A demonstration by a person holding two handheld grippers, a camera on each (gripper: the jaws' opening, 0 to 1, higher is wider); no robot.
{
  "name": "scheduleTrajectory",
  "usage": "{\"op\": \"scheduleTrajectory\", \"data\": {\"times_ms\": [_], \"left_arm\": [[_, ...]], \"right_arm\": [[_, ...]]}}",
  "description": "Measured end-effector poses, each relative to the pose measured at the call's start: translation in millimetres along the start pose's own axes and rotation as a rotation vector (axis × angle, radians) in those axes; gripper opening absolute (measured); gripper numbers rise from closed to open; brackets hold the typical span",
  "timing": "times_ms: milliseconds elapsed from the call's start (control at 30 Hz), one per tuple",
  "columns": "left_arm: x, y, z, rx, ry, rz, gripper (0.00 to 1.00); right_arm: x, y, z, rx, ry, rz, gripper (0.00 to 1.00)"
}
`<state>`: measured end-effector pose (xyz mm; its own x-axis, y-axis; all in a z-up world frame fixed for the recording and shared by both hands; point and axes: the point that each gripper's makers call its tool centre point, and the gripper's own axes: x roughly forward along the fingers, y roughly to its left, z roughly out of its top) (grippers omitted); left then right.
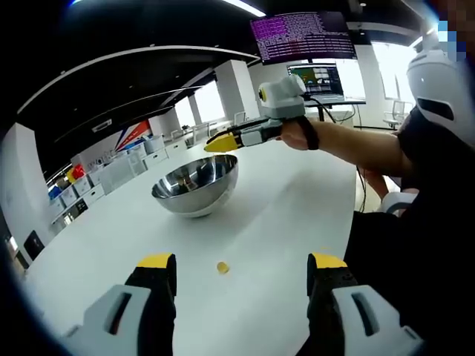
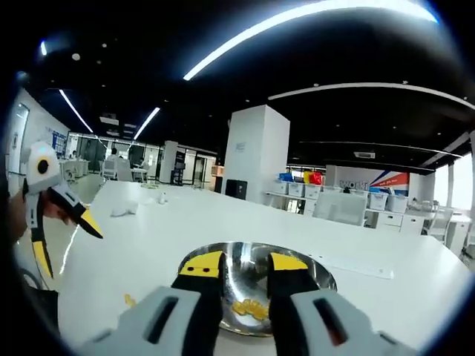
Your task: Pick up the QQ candy scattered on the table and place it into the stainless steel bowl on the table
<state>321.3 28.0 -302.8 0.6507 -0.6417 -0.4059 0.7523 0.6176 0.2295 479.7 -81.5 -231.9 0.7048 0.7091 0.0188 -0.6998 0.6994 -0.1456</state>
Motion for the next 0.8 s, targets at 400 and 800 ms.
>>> {"op": "scheduleTrajectory", "data": {"times_ms": [400, 800], "left_arm": [[-1, -1.1, 0.2, 0.001, -0.001, 0.002, 0.71], [-1, -2.8, -0.5, 0.000, -0.004, 0.001, 0.71]], "right_arm": [[-13, 85, 27.1, -0.017, -0.131, 0.223, 0.22], [12, 163, -68.5, 0.001, 0.098, 0.372, 0.20]]}}
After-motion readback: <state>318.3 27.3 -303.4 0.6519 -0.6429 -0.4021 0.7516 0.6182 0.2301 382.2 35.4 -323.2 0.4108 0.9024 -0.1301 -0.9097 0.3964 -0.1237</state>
